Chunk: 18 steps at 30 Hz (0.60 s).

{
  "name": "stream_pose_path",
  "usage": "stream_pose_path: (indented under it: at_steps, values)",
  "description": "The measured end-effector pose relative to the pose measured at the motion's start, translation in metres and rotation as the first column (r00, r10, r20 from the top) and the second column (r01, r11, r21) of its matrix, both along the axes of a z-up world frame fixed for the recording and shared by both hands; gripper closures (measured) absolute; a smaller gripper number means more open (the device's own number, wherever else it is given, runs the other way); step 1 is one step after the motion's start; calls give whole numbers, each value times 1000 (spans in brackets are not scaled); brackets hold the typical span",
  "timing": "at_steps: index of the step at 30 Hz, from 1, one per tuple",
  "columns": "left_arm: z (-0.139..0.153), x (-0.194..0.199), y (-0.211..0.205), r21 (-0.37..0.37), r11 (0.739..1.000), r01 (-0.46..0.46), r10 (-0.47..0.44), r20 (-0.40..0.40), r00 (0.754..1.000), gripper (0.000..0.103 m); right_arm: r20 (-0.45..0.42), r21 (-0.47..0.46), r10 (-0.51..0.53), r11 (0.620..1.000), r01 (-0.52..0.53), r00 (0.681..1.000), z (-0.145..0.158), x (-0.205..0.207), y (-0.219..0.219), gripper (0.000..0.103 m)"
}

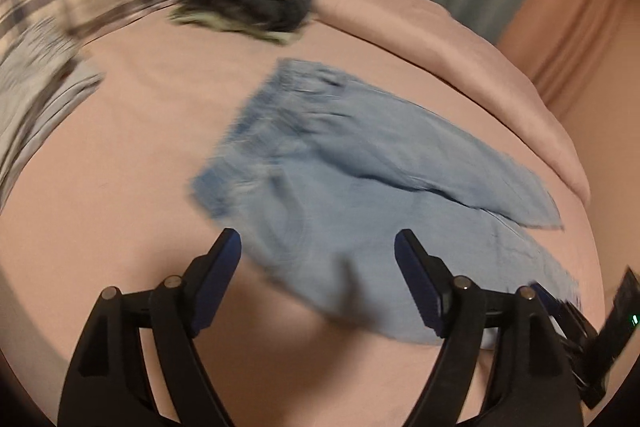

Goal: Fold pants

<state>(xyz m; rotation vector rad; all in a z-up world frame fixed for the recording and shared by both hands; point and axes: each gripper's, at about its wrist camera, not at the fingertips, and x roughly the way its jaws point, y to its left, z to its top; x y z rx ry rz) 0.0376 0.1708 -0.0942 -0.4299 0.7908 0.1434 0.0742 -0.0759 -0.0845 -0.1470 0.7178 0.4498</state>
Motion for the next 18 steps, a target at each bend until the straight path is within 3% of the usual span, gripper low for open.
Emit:
stream_pose_path:
  at_steps: [3,5,9,13,16,18]
  values:
    - [3,19,-28,43,997,71,-71,8,997,22,-42,-36,-62,998,61,997,-13,8,-8,49]
    - [3,31,-42,68,992,109,-110,8,994,22,-88,-111,-90,991,80,992,-30,12,-10,49]
    - [-1,59,-63,122,977,174,-172,-30,985,22,-40,-143,-86,987,79,996,-38,-6,-11,47]
    - [-22,74,-83,240,947,216,-196,-104,975,16,-19,-137,-88,987,85,996,-40,-14,-12,46]
    - [-58,78,-88,332,907,258,-183,-242,953,15,-35,-120,-86,989,81,996,-38,-10,-16,46]
    - [-63,64,-81,339,904,261,-204,-194,959,12,-38,-120,-87,989,82,995,-37,-8,-16,46]
